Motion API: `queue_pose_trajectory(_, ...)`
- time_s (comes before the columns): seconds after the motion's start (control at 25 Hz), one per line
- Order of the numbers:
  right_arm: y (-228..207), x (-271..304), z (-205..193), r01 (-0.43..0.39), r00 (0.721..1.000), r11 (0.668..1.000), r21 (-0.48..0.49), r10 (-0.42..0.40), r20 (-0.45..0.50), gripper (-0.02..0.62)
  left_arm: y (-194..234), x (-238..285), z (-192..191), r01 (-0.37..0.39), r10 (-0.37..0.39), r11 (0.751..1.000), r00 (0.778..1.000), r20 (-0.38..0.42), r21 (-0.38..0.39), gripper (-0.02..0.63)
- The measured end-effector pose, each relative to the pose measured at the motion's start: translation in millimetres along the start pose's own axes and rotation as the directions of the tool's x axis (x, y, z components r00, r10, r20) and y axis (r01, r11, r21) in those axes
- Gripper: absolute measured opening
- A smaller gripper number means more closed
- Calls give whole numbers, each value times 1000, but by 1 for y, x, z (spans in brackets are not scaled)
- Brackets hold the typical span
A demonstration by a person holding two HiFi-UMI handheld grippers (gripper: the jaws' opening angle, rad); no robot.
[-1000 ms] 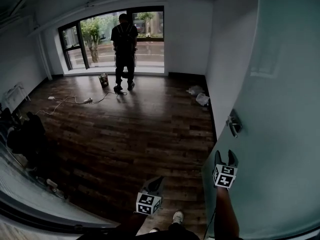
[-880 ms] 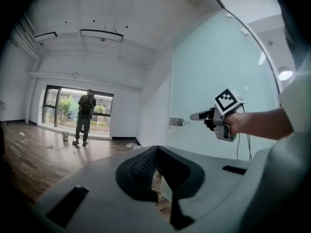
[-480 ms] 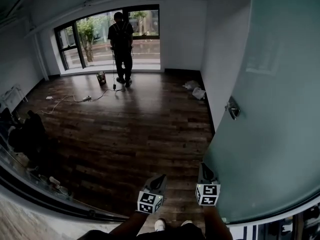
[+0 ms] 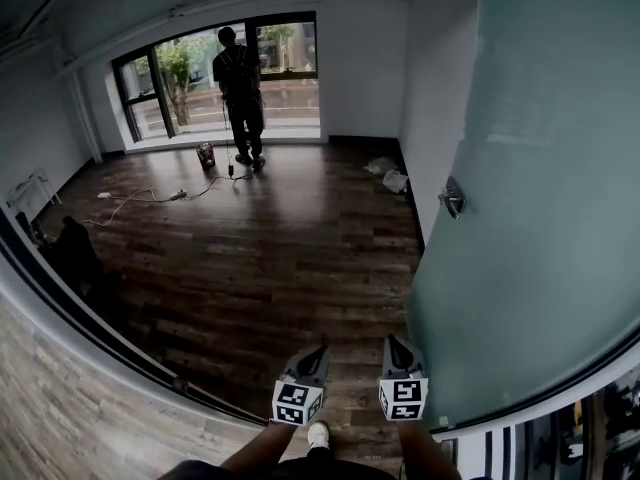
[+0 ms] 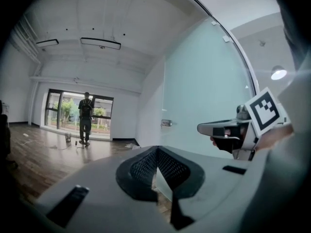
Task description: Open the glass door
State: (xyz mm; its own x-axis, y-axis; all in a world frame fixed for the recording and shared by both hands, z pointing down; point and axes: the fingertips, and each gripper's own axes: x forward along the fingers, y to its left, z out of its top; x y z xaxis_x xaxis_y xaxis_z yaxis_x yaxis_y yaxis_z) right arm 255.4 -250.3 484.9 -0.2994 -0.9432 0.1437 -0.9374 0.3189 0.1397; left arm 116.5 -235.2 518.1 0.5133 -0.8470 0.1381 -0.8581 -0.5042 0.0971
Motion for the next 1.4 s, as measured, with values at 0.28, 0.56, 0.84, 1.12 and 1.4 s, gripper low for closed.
queue_pose_trajectory(0.28, 3, -122, -28, -11, 1000, 1000, 7, 11, -9, 18, -93, -70, -22, -24, 24, 1000, 1000, 13, -3, 6)
queue_pose_trajectory(0.56, 31, -211, -28, -10, 1000, 999, 37, 10, -9, 18, -140, -169, -23, -53, 53, 999, 999, -9, -11, 6)
queue_pose_trajectory(0.84, 69, -266, -23, -21, 1000, 1000, -16, 22, 9, 17, -168, -233, -26, -59, 59, 998, 998, -11, 5, 6)
queue_pose_trajectory(1.12, 64, -278, -4, -19, 994, 999, -30, 22, 111, 17, -174, -223, -13, -50, 48, 998, 998, 40, 48, 6)
queue_pose_trajectory(1.4, 137, -289, 41, 5, 996, 1000, -29, -3, 87, 17, -130, -277, 32, -16, 12, 999, 997, 81, 47, 6)
